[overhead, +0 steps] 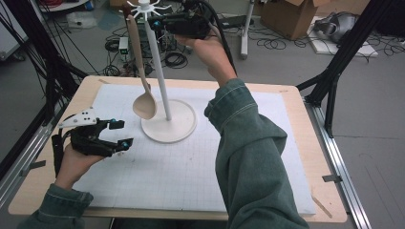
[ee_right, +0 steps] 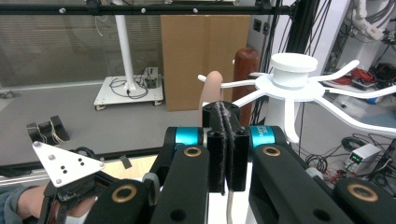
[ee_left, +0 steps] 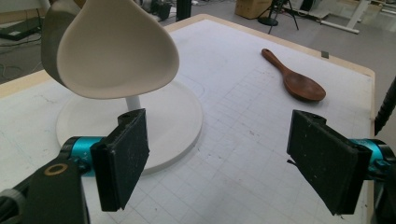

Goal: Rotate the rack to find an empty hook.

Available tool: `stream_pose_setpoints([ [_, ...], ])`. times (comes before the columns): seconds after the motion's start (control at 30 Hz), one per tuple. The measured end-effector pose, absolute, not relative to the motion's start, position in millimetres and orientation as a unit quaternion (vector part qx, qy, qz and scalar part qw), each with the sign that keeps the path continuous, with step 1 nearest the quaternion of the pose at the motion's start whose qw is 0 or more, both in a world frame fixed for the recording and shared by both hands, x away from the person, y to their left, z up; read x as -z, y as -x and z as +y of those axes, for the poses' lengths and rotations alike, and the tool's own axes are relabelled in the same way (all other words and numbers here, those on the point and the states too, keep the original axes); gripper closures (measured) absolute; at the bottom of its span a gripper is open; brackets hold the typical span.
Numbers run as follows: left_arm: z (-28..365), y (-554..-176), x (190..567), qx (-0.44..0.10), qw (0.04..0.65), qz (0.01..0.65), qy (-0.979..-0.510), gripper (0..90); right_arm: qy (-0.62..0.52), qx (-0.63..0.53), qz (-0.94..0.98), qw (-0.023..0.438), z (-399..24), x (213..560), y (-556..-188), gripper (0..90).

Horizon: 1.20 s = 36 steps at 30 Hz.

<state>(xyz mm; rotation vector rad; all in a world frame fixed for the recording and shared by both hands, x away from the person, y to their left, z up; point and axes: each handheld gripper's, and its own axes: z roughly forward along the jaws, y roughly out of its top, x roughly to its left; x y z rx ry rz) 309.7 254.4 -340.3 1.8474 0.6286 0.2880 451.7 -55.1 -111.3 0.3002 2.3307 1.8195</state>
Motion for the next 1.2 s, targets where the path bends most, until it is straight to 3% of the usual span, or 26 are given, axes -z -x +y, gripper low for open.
stream_pose_setpoints([
  [0.4, 256, -309, 339, -0.122, 0.552, 0.264, -0.781, 21.2, -0.096, -0.607, 0.784, 0.088, -59, 115, -444, 89.2],
  [0.6, 258, -310, 340, -0.120, 0.554, 0.265, -0.780, 21.2, -0.094, -0.607, 0.785, 0.079, -76, 125, -434, 81.7],
  [0.97, 257, -312, 342, -0.120, 0.549, 0.269, -0.782, 21.1, -0.133, -0.610, 0.777, 0.078, -112, 154, -415, 50.3],
  [1.2, 256, -312, 343, -0.120, 0.547, 0.268, -0.784, 21.1, -0.178, -0.608, 0.770, 0.075, -139, 177, -406, 38.1],
])
